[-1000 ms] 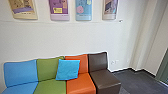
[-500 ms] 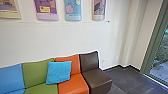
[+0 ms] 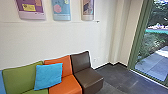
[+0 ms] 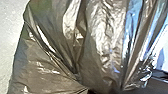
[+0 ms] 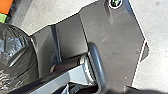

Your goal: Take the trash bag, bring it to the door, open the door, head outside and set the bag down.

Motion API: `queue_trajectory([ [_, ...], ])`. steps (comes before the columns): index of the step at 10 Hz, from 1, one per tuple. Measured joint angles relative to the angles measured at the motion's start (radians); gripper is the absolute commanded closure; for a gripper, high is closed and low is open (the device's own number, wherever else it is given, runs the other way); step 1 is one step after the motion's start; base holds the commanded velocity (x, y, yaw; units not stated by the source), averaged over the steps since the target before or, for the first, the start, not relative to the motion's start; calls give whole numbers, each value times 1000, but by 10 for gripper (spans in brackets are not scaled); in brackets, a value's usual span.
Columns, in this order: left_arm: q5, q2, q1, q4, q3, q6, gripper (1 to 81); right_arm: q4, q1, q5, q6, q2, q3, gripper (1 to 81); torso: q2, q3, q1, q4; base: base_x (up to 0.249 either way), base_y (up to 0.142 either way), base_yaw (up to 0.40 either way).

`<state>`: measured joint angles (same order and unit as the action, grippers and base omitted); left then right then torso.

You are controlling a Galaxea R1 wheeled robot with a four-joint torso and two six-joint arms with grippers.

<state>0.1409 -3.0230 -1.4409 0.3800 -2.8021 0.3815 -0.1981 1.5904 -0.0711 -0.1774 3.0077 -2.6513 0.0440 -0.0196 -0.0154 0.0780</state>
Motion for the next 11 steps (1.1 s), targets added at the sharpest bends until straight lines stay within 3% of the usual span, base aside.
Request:
queue_trajectory([
  [11, -2, -10, -3, 0, 0, 8, 811, 0, 0, -4, 0, 11, -1, 10, 0, 0, 0, 0, 0, 0, -318],
])
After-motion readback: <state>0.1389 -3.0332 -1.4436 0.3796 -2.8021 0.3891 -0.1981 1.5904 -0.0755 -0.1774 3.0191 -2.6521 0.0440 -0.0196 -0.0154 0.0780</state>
